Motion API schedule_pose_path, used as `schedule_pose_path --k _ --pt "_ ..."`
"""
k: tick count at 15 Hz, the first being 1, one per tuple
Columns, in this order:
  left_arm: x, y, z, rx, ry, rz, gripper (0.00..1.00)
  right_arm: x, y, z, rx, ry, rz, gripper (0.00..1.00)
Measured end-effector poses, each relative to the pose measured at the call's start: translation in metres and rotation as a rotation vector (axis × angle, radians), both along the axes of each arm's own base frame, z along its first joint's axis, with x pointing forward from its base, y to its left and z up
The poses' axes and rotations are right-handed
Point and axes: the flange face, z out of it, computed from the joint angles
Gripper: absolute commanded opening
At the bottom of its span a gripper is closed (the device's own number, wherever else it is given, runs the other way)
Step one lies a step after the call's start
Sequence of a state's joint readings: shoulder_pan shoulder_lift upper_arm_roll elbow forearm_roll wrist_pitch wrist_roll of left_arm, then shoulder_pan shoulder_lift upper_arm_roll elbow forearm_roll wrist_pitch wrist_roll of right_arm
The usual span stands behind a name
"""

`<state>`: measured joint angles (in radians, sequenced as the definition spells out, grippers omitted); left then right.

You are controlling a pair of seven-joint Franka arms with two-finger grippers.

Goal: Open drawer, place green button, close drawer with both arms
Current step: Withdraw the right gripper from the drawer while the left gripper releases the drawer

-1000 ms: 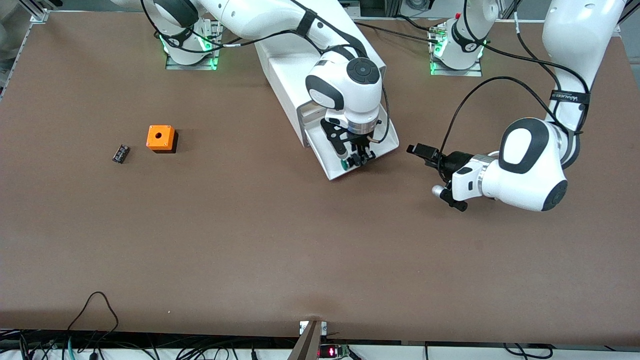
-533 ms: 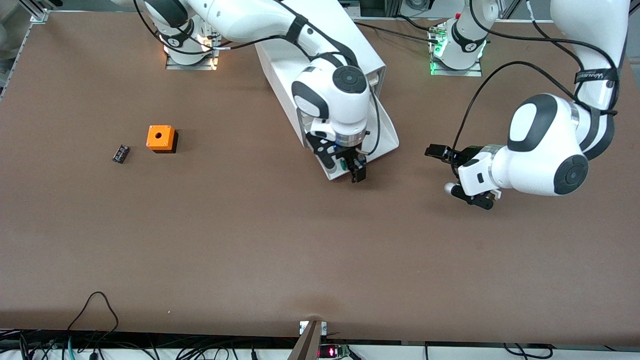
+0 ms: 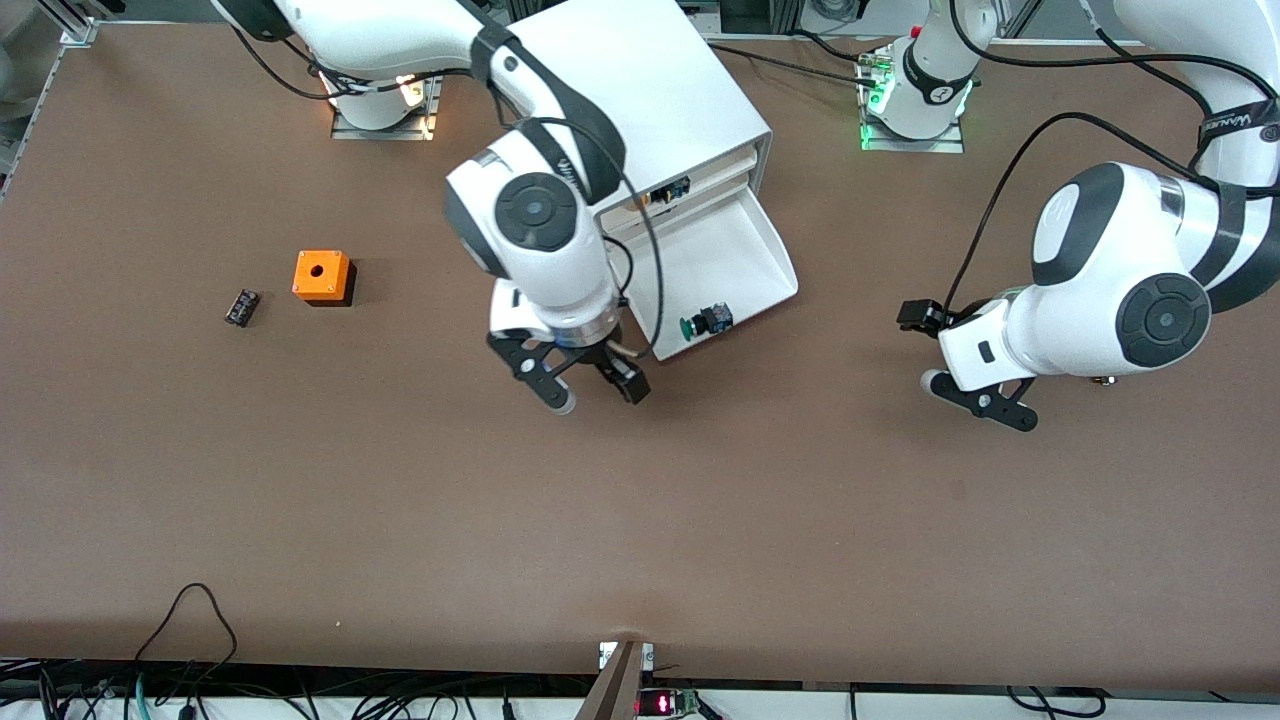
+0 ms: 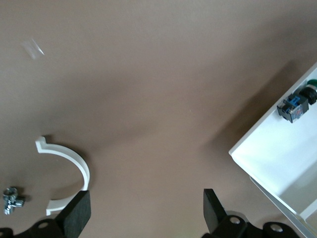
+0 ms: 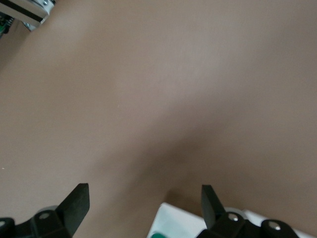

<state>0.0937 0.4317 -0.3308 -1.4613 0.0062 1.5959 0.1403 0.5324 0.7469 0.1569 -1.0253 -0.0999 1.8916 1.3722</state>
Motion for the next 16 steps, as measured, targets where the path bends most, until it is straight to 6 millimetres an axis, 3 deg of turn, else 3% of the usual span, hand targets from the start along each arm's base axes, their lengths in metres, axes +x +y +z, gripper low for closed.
schedule_pose_path --k 4,7,11,16 --pt "0.028 0.014 -0.005 -0.039 -0.042 -0.014 1.0 0.026 -0.068 0.036 -0.047 0.007 0.197 1.0" --pt "0.031 0.009 -0.01 0.008 -0.027 0.167 0.99 0.042 -0.123 0.061 -0.057 0.02 0.282 1.0" --pt "0.025 -0.043 -0.014 0.083 -0.069 0.426 0.99 0.057 -0.195 0.078 -0.083 0.024 0.411 1.0" --pt "-0.015 -0.112 -0.069 0.087 -0.172 0.626 0.99 0.053 -0.285 0.094 -0.115 0.045 0.56 1.0"
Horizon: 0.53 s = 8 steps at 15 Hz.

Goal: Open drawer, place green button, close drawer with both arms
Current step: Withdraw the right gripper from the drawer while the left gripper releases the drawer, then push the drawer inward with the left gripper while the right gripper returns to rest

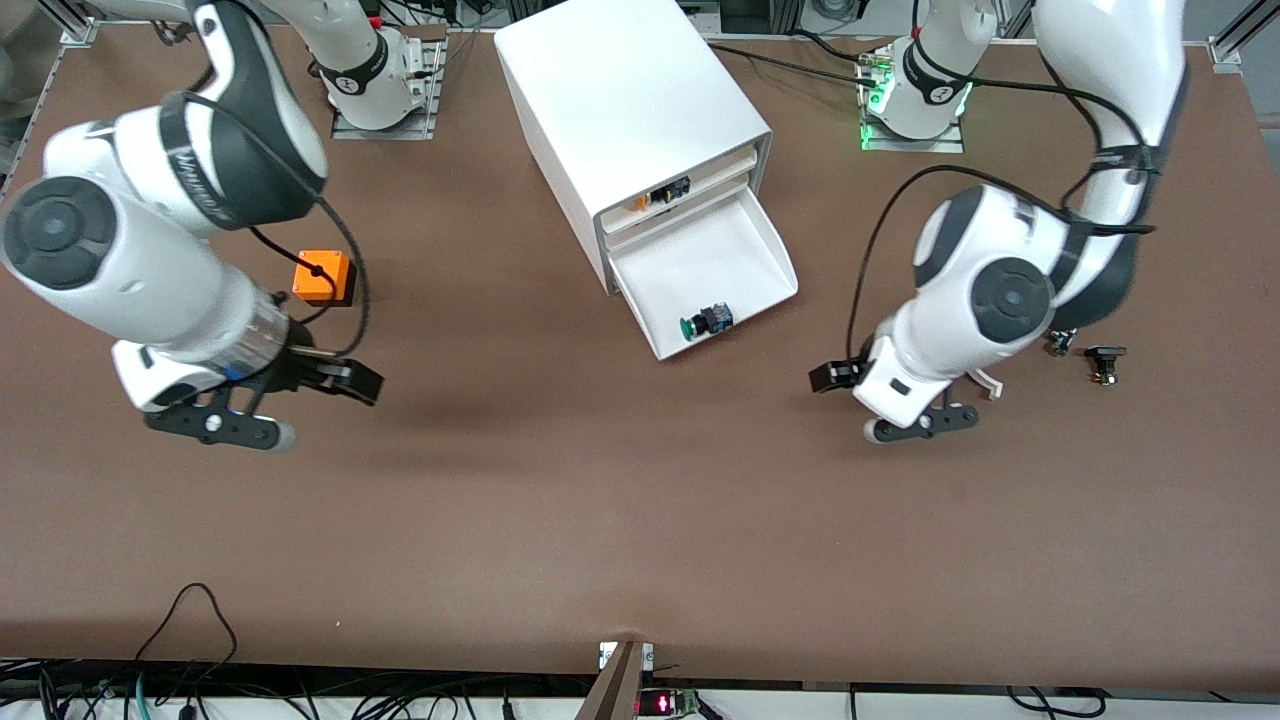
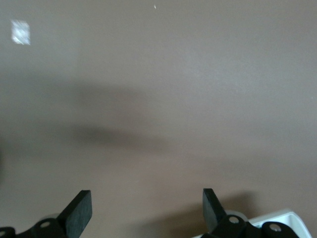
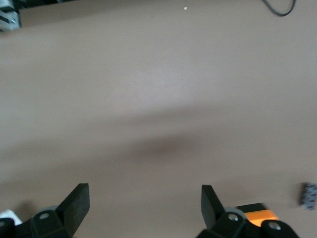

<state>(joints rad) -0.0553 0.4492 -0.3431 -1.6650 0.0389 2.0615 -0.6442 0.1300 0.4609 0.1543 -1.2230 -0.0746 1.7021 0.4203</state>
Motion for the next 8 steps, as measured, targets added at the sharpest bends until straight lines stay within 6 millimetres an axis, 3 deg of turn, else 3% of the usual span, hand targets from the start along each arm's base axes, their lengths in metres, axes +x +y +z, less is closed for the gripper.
schedule_pose_path --k 5,8 --pt "-0.059 -0.062 -0.059 0.148 -0.058 0.109 0.99 -0.023 -0.062 0.013 -0.026 0.023 0.082 1.0" --pt "-0.084 -0.091 -0.08 0.178 -0.041 0.136 0.99 -0.042 -0.08 0.025 -0.038 0.015 0.101 1.0"
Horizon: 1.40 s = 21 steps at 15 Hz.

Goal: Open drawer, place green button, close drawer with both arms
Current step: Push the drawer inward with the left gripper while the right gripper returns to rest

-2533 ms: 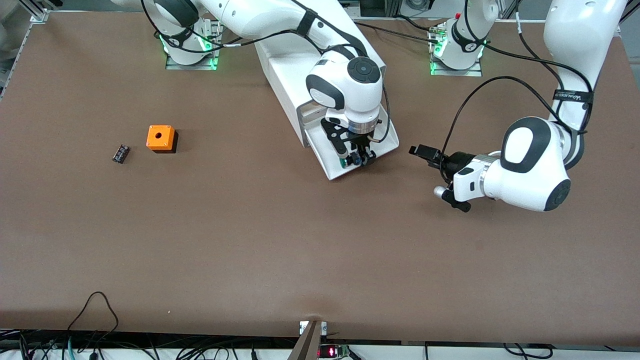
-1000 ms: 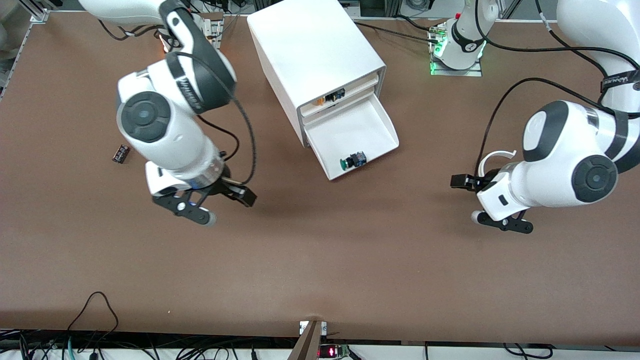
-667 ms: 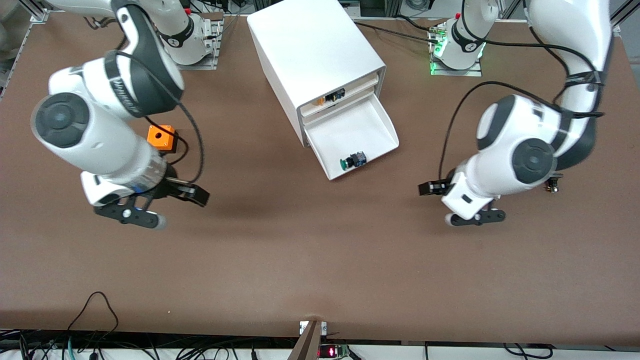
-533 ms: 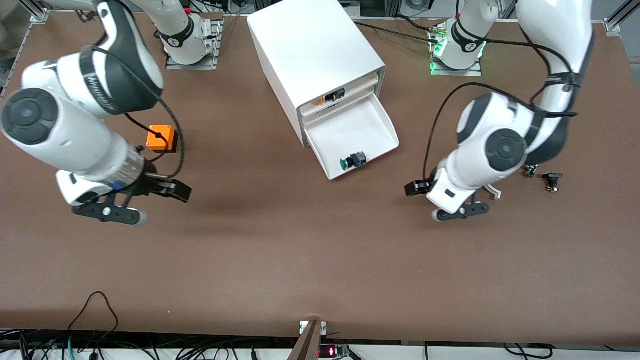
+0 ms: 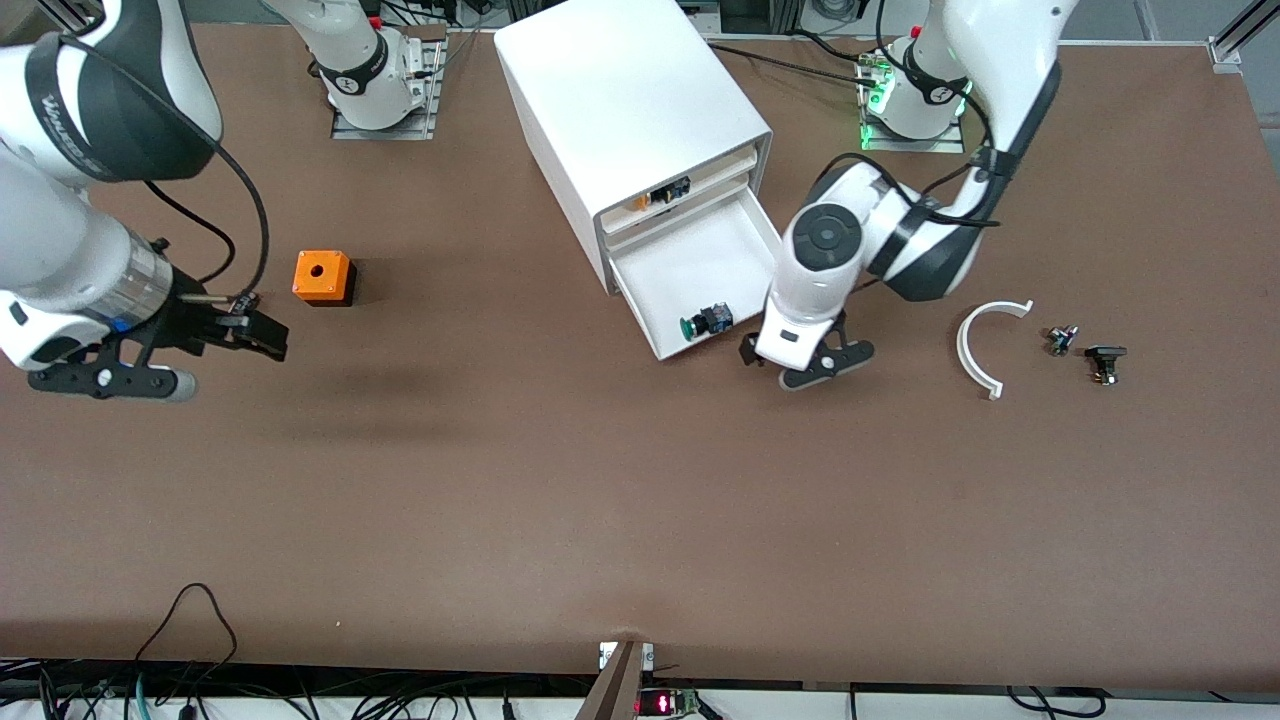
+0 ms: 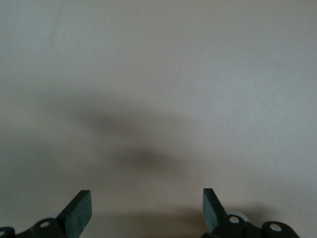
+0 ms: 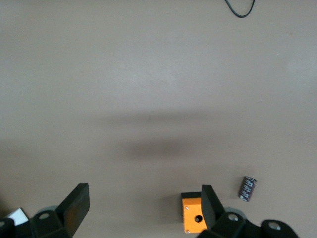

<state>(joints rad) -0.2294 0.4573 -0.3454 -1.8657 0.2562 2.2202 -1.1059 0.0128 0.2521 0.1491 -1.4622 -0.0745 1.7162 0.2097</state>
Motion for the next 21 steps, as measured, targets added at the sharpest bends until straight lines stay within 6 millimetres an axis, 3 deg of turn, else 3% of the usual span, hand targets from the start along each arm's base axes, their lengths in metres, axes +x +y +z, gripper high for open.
schedule_pose_path --k 4,10,13,18,21 --pt "-0.009 -0.01 -0.021 0.008 0.031 -0.012 0.99 -0.028 -0.015 0.013 -0.015 -0.046 0.031 1.0" --pt "-0.022 -0.027 -0.033 0.009 0.052 -0.045 0.99 -0.066 -0.024 0.03 -0.029 -0.089 0.052 1.0" --pt "-0.038 -0.046 -0.036 -0.003 0.069 -0.078 0.99 -0.071 -0.027 0.035 -0.027 -0.089 0.057 1.0" --pt "-0.053 -0.055 -0.04 -0.008 0.092 -0.094 0.99 -0.074 -0.023 0.035 0.019 -0.064 0.046 1.0" --pt "-0.064 -0.063 -0.042 -0.025 0.116 -0.094 0.99 -0.074 -0.023 0.047 0.019 -0.067 0.052 1.0"
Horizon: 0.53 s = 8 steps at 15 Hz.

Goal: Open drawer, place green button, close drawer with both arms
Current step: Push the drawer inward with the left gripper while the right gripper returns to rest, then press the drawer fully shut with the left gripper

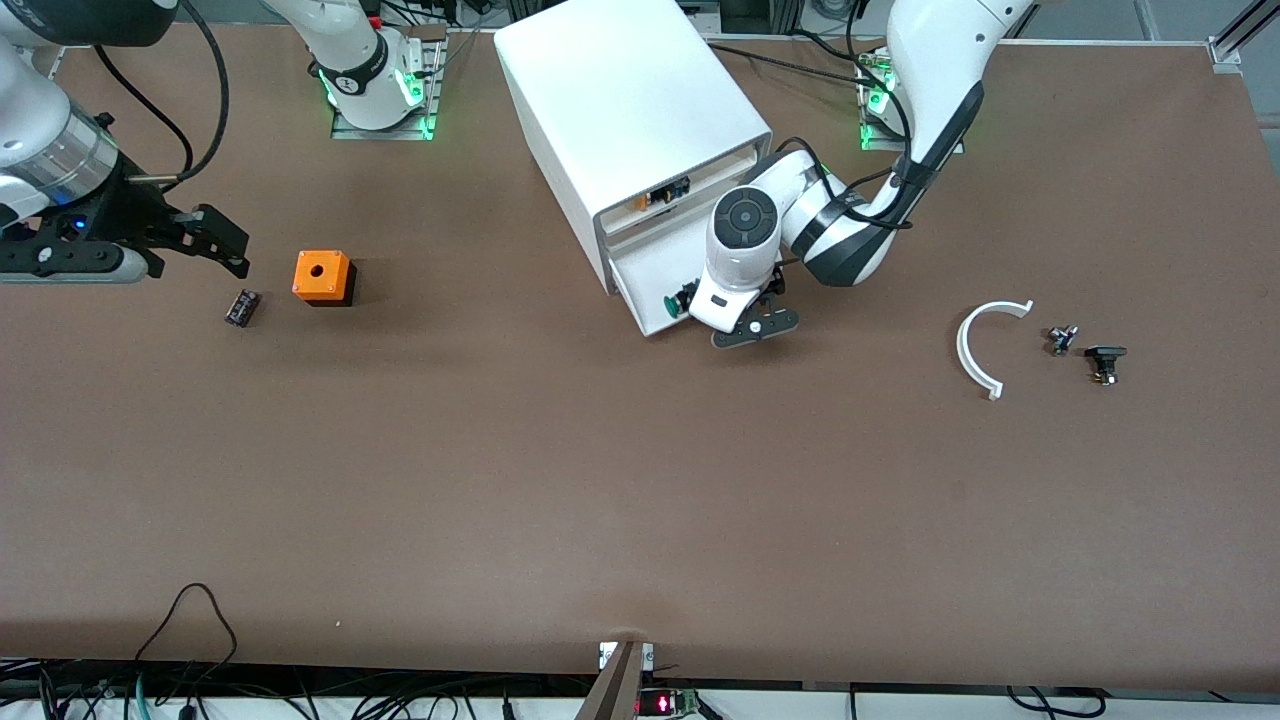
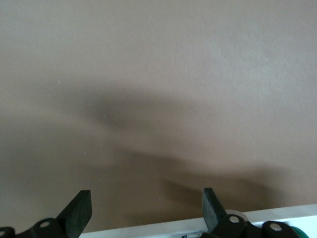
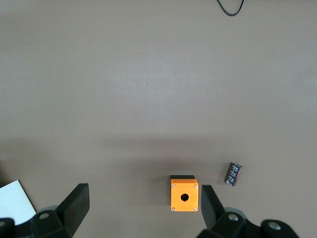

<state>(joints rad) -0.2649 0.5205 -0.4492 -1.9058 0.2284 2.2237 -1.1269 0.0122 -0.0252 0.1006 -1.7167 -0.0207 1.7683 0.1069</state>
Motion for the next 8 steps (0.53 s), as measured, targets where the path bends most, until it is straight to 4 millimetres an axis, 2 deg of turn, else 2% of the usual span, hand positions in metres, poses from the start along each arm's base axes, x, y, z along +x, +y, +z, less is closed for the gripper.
schedule_pose_path --k 4,8 --pt "-0.018 -0.012 0.0 -0.015 0.04 -0.011 0.99 0.0 0.0 0.009 0.001 -0.007 0.0 1.0" --pt "-0.027 -0.015 -0.003 -0.037 0.092 0.022 0.99 -0.003 -0.001 0.012 -0.001 0.012 -0.001 1.0"
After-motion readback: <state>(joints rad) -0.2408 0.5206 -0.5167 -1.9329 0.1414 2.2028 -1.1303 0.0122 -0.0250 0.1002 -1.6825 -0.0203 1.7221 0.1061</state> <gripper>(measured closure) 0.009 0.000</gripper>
